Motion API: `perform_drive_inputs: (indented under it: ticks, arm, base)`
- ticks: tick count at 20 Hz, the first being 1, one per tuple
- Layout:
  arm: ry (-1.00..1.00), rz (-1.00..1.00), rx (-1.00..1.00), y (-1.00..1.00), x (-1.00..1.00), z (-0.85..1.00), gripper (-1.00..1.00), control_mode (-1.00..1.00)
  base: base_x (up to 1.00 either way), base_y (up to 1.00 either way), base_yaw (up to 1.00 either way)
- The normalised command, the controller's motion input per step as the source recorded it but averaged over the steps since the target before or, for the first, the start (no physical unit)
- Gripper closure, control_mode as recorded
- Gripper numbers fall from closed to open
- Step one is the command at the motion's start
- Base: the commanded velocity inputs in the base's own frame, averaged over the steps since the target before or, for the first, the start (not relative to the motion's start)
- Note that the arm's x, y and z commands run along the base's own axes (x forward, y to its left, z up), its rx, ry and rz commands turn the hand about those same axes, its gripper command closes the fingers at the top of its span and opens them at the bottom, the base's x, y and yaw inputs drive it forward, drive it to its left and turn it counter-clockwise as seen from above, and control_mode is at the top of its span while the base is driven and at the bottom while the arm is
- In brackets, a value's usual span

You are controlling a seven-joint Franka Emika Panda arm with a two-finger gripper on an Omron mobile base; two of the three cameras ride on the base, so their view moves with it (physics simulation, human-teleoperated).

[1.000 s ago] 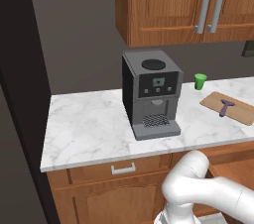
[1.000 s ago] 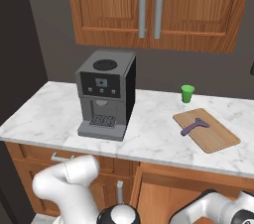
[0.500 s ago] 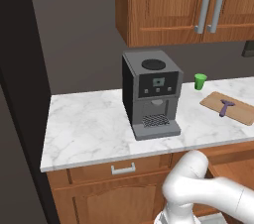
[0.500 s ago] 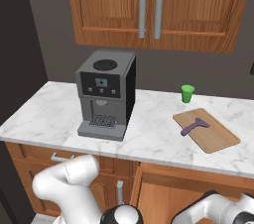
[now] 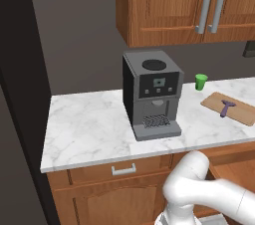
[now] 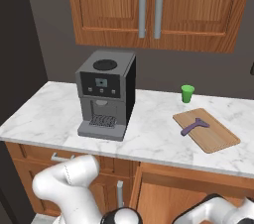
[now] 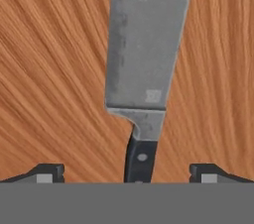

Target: Open the drawer on the right and place the cutting tools on the cutting board.

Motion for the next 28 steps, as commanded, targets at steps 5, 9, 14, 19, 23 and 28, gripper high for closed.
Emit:
perform_drive_inputs:
  ticks: [5,9,14,19,23,28]
  arm:
    - [-0.02,0.0,0.0,-0.04,0.0,-0.13,-1.0,-1.0]
    - [0.0,0.0,0.0,-0.05,0.0,-0.26,-1.0,-1.0]
    - [0.0,0.0,0.0,-0.02,0.0,-0.36,-1.0,-1.0]
    - [0.0,0.0,0.0,0.0,-0.02,-0.32,1.0,-1.0]
    - [-0.03,0.0,0.0,0.0,-0.28,-0.11,1.0,-1.0]
    - [-0.16,0.0,0.0,0.12,-0.48,0.03,1.0,-1.0]
  base:
    - [0.0,0.0,0.0]
    - [0.0,0.0,0.0]
    - [0.0,0.0,0.0]
    - [0.0,0.0,0.0]
    - [0.0,0.0,0.0]
    - [0.0,0.0,0.0]
